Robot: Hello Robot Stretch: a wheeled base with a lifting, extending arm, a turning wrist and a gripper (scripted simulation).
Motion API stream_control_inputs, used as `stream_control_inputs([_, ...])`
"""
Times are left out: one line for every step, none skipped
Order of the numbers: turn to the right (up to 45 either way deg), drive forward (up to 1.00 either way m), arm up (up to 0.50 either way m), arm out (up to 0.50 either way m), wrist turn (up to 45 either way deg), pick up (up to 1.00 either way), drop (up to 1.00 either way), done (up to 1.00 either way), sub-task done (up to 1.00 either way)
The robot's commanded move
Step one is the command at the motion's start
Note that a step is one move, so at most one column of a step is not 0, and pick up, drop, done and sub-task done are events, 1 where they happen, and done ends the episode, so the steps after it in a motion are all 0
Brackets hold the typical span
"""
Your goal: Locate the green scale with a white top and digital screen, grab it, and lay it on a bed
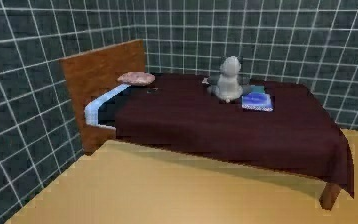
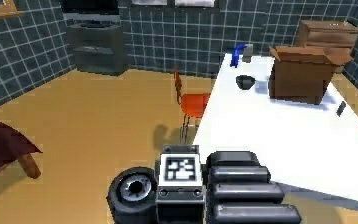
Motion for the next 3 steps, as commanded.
stream_control_inputs([0.0, 1.00, 0.00, 0.00, 0.0, 0.00, 0.00, 0.00, 0.00])
stream_control_inputs([-3.0, 0.00, 0.00, 0.00, 0.0, 0.00, 0.00, 0.00, 0.00])
stream_control_inputs([0.0, 0.25, 0.00, 0.00, 0.0, 0.00, 0.00, 0.00, 0.00])
